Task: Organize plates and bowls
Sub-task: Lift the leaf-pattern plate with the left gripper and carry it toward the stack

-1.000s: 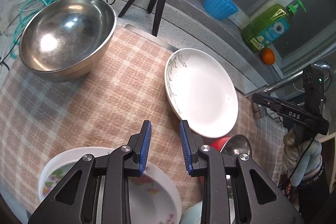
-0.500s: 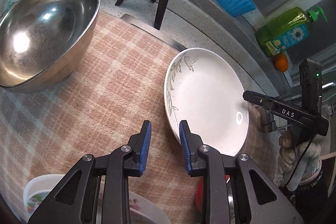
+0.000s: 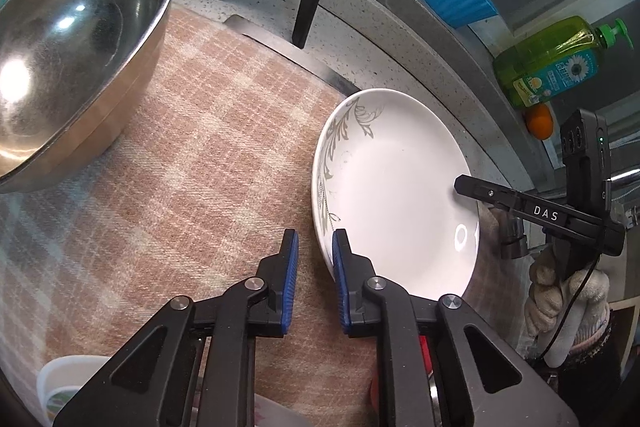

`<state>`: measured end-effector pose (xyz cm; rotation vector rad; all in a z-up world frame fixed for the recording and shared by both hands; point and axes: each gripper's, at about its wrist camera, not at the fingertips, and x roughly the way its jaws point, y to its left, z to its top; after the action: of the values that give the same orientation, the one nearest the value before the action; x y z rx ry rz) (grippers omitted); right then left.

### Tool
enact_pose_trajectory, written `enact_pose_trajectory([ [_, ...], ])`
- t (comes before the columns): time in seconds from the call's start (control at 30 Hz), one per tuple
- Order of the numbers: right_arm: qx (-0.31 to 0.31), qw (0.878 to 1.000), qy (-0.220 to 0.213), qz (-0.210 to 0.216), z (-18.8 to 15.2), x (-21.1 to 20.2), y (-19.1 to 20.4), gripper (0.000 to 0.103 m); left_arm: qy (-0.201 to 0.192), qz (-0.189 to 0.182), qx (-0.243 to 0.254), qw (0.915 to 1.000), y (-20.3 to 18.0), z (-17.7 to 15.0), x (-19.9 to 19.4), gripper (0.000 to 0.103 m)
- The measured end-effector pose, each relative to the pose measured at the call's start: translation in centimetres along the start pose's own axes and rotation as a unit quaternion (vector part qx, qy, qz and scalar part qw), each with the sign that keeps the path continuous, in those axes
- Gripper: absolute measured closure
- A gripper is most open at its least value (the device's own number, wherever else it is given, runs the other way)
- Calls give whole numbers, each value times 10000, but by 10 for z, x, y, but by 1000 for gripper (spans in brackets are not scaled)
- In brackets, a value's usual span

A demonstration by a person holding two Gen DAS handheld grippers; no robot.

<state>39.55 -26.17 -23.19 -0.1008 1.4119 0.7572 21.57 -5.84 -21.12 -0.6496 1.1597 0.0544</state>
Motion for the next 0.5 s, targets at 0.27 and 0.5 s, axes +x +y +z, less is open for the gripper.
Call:
enact_pose_trajectory([
  [0.27,7,10000,-8,-39,-1,-1,3,90,50,118,177,9998,-11,3,6,93],
  [0.5,-10,9999,-64,-79,-2,-6,9,90,-53,232,205,9995,-8,8,-1,93],
])
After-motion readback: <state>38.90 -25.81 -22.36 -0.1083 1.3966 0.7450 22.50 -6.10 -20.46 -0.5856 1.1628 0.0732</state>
